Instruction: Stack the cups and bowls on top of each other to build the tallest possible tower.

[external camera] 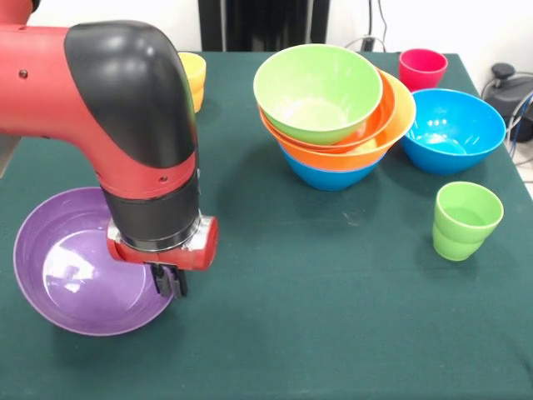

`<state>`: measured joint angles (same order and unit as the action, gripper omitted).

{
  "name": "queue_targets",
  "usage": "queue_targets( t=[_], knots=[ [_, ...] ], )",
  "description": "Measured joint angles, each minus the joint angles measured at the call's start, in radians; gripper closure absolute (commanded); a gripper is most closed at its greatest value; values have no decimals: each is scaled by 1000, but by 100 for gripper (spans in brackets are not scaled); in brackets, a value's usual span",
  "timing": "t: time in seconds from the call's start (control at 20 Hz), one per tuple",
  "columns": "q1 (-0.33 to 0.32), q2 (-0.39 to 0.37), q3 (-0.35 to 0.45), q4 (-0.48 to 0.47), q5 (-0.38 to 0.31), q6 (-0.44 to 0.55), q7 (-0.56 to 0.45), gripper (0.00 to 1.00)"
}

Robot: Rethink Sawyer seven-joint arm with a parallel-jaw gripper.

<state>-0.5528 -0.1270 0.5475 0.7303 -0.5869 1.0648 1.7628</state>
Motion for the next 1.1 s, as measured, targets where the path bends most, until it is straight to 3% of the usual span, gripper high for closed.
queue_targets(
  t=[1.1],
  knots=[
    [4, -120, -61, 58, 74, 0, 0, 100]
  ],
)
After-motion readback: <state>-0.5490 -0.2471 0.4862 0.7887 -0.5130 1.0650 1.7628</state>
